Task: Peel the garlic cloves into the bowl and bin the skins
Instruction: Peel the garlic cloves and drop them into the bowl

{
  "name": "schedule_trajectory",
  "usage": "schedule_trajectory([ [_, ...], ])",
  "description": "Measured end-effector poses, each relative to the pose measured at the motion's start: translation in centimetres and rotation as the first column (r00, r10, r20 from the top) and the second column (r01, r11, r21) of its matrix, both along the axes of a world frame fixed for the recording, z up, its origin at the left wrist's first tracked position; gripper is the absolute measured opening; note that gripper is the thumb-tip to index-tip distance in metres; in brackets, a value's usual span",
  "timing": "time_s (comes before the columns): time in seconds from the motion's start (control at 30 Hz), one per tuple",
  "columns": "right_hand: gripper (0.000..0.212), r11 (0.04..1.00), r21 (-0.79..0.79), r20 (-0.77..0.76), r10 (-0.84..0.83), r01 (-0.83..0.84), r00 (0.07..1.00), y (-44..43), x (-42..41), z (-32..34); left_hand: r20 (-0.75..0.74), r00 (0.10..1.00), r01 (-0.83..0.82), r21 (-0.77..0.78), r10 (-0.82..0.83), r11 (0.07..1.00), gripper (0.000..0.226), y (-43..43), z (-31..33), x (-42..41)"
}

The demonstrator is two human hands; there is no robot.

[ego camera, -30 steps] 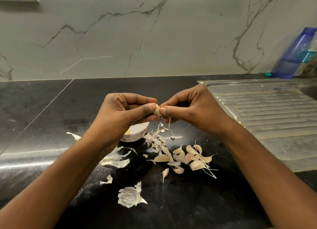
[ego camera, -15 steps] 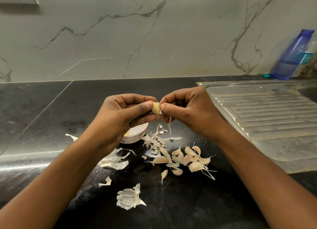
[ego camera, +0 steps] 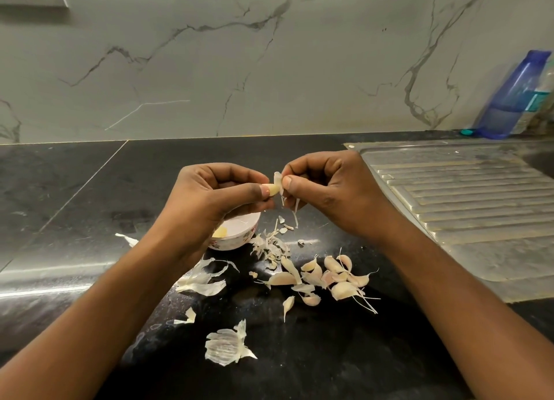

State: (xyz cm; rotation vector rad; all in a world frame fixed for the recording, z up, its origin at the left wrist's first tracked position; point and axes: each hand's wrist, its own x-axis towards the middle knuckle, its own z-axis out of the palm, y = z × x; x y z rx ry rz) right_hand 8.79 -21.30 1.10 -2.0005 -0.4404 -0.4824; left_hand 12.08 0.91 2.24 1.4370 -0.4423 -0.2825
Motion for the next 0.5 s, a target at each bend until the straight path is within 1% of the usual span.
schedule_trajectory([
  [0.27, 0.006, 0.995, 0.034, -0.006, -0.091, 0.091, 0.996, -0.70, -0.02, 0.28, 0.061, 0.997, -0.040, 0.007, 0.039, 0.999, 0.039, 0.13, 0.10, 0.02],
  [0.33, 0.004, 0.993, 0.016, -0.016, -0.115, 0.115, 0.993, -0.88, 0.00, 0.31, 0.069, 0.997, -0.041, 0.011, 0.040, 0.999, 0.041, 0.19, 0.10, 0.04],
  [0.43, 0.013, 0.995, -0.027, -0.023, -0.098, 0.098, 0.995, -0.90, -0.03, 0.20, 0.053, 0.998, -0.029, 0.003, 0.028, 1.000, 0.041, 0.12, 0.12, 0.03],
  [0.5, 0.013, 0.997, -0.041, -0.007, -0.067, 0.067, 0.998, -0.86, -0.08, 0.16, 0.019, 1.000, -0.011, -0.014, 0.012, 1.000, 0.038, 0.04, 0.08, 0.01],
])
